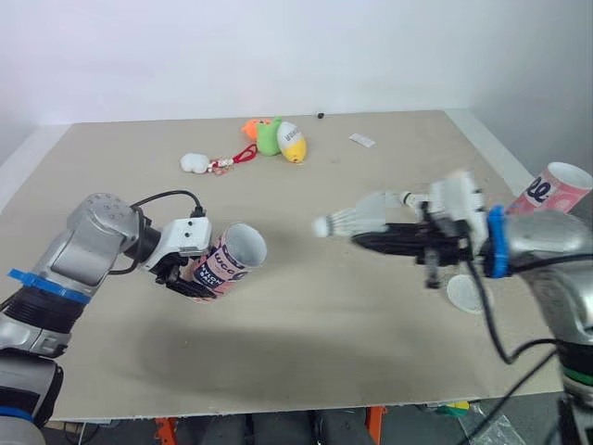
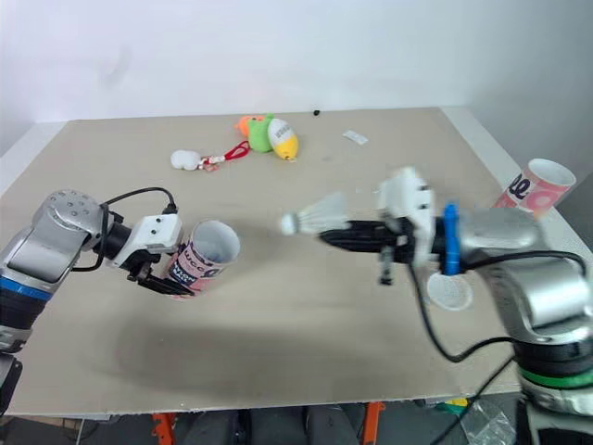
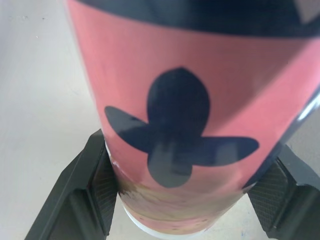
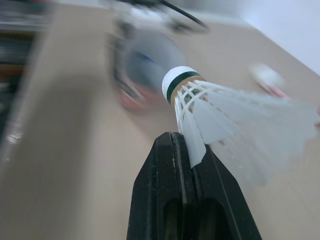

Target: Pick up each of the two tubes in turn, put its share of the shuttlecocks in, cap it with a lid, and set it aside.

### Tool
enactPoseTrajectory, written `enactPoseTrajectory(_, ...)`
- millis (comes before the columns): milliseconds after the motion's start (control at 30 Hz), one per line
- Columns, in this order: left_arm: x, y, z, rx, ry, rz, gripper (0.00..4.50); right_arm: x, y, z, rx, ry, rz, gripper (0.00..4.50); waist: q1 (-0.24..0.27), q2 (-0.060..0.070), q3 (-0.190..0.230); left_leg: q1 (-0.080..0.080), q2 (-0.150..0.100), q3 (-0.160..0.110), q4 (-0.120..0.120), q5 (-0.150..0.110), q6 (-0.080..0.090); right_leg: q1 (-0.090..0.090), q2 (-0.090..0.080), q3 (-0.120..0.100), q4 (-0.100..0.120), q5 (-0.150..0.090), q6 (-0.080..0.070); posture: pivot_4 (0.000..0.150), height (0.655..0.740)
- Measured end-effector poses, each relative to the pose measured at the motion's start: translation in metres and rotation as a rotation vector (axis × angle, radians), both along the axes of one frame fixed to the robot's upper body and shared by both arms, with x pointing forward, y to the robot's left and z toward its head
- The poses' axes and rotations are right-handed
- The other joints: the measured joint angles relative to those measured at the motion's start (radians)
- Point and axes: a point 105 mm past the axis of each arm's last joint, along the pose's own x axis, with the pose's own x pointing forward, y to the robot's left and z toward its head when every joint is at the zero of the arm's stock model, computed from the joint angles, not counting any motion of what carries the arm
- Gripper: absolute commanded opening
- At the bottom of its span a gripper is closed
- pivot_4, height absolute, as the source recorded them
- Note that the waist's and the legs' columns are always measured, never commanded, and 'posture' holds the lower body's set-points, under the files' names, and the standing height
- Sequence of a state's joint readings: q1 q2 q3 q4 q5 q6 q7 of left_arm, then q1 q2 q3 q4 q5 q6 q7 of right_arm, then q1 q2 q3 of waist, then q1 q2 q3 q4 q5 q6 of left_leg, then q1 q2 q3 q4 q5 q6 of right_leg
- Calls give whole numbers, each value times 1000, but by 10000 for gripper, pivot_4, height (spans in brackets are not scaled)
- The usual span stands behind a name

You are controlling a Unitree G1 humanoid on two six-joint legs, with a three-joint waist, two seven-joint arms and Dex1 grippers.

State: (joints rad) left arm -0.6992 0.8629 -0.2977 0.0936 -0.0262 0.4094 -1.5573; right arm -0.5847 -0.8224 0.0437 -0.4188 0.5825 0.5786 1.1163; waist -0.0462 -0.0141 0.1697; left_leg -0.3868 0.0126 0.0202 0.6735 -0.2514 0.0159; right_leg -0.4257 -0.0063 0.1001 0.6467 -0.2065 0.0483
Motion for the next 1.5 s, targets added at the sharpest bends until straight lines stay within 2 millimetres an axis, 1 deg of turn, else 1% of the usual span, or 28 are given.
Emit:
enactPoseTrajectory(33,0,0,0,-1,1,-1,32223,1,6,0,-10,-6,17,1304,1,0,0,0,0,-1,0,0,0,0,0,0,0,0,0,1500,7323)
enactPoseTrajectory(100,1,-2,1,-8,5,-6,32223,10,32,4,-61,-44,84,1304,4,0,0,-3,-1,0,0,0,0,-2,-2,0,0,-1,1,1500,7323)
enactPoseTrajectory(167,1,-3,1,-12,7,-19,32223,16,44,0,-110,-60,114,1304,8,-1,0,-5,-1,-2,0,0,0,-2,-2,-1,0,-1,3,1500,7323)
enactPoseTrajectory(367,0,-3,0,-15,11,-20,32223,23,60,-19,-220,-75,194,1304,12,-1,0,-6,-1,-3,0,-1,0,-4,-2,-2,0,-2,3,1500,7323)
enactPoseTrajectory(467,-1,-1,-1,-17,9,-6,32223,25,74,-21,-251,-112,243,1304,8,-1,0,-5,0,-3,0,-1,0,-4,-1,-2,2,-1,2,1500,7323)
enactPoseTrajectory(533,0,-1,-1,-18,6,-4,32223,25,76,-20,-253,-121,254,6947,8,-1,0,-5,0,-3,0,-1,0,-4,-1,-3,2,-1,2,1500,7323)
enactPoseTrajectory(567,0,0,-1,-20,3,-1,32223,24,77,-20,-260,-120,271,7640,8,-1,0,-5,0,-4,0,0,0,-4,-1,-3,2,-1,1,1500,7323)
enactPoseTrajectory(600,0,0,-1,-21,2,0,32223,23,78,-19,-263,-115,286,11273,8,-1,0,-5,0,-4,0,0,0,-4,-1,-3,2,-1,1,1500,7323)
enactPoseTrajectory(633,0,0,-1,-22,2,0,32223,18,77,-18,-258,-95,331,17584,8,-1,0,-5,0,-4,0,0,0,-4,-1,-3,2,-1,1,1500,7323)
enactPoseTrajectory(667,0,0,-1,-22,2,0,32223,16,77,-17,-249,-90,342,21949,8,-1,0,-5,0,-4,0,0,0,-4,-1,-3,2,-1,1,1500,7323)
enactPoseTrajectory(700,0,0,-1,-22,3,0,32223,14,77,-15,-239,-87,353,21949,8,-1,0,-5,0,-4,0,0,0,-4,-1,-3,2,-1,1,1500,7323)
enactPoseTrajectory(733,0,0,-1,-22,3,0,32223,14,77,-14,-236,-86,355,24887,8,-1,0,-5,0,-4,0,0,0,-4,-1,-3,2,-1,1,1500,7323)
enactPoseTrajectory(767,0,0,-1,-22,2,0,32223,10,75,-6,-194,-69,372,30101,8,-1,0,-5,0,-4,0,0,0,-4,-1,-4,2,-1,1,1500,7323)
enactPoseTrajectory(833,-1,0,-1,-22,2,0,32223,3,72,7,-144,-67,398,30101,8,-1,0,-5,0,-5,0,0,0,-4,-1,-4,2,-1,1,1500,7323)
enactPoseTrajectory(900,-1,0,-1,-23,2,0,32223,0,71,12,-122,-61,407,30101,8,-1,0,-5,0,-5,0,0,0,-3,-1,-4,2,-1,1,1500,7323)
enactPoseTrajectory(967,0,-1,-1,-25,-5,-6,32223,0,57,16,-91,-47,364,30101,12,-1,-1,-5,0,-7,0,0,0,-2,-1,-6,2,-1,0,1500,7323)
enactPoseTrajectory(1000,0,-1,-1,-31,-1,-5,32223,11,33,12,-79,-14,234,30101,16,-2,-1,-5,0,-7,0,-1,0,-2,-2,-7,1,-2,0,1500,7323)
enactPoseTrajectory(1033,0,-2,-1,-31,-2,-6,32223,13,30,11,-76,-11,219,30101,16,-3,-1,-5,0,-7,0,-1,0,-1,-2,-7,1,-2,0,1500,7323)
enactPoseTrajectory(1067,-1,-1,-2,-33,2,-3,32223,23,12,6,-71,20,112,30101,16,-3,-2,-5,0,-6,0,-1,0,-1,-3,-6,1,-3,0,1500,7323)
enactPoseTrajectory(1100,-1,-1,-1,-31,-4,-5,32223,34,-9,-3,-77,21,-32,30101,16,-3,-2,-5,-1,-6,0,-1,0,-2,-3,-6,1,-2,0,1500,7323)
enactPoseTrajectory(1133,-2,-1,-2,-35,-1,-4,32223,48,-38,-16,-92,39,-209,30101,19,-4,-3,-4,-1,-7,0,-1,0,-1,-3,-7,1,-4,0,1500,7323)
enactPoseTrajectory(1167,-2,-2,-3,-40,-3,-2,32223,62,-74,-35,-114,48,-418,30101,21,-4,-2,-5,-1,-7,-1,-1,0,-2,-3,-7,1,-4,0,1500,7323)
enactPoseTrajectory(1200,-2,-1,-3,-43,0,1,32223,67,-89,-44,-127,68,-501,30101,22,-5,-3,-5,-1,-7,-1,-1,0,-1,-3,-7,1,-4,0,1500,7323)
enactPoseTrajectory(1233,-3,0,-3,-43,1,4,32223,73,-118,-63,-148,98,-643,30101,22,-4,-3,-5,-2,-5,-1,-1,0,-2,-3,-6,1,-4,0,1500,7323)
enactPoseTrajectory(1267,-3,1,-3,-40,5,7,32223,75,-140,-77,-153,123,-751,30101,22,-4,-3,-4,-2,-4,-1,-1,0,-2,-2,-5,1,-4,0,1500,7323)
enactPoseTrajectory(1300,-3,2,-3,-38,5,9,32223,76,-149,-83,-153,134,-798,30101,20,-3,-3,-3,-2,-3,-1,-1,0,-2,-1,-3,2,-3,0,1500,7323)
enactPoseTrajectory(1333,-3,4,-4,-32,6,13,32223,80,-168,-91,-133,139,-907,30101,13,-2,-2,-2,-1,-1,-2,-1,0,-2,0,-2,2,-2,0,1500,7323)
enactPoseTrajectory(1500,-1,4,-5,-29,7,17,32223,86,-188,-92,-99,108,-1024,30101,1,-1,-3,0,-2,-1,-1,0,0,0,0,0,2,-2,-1,1500,7323)
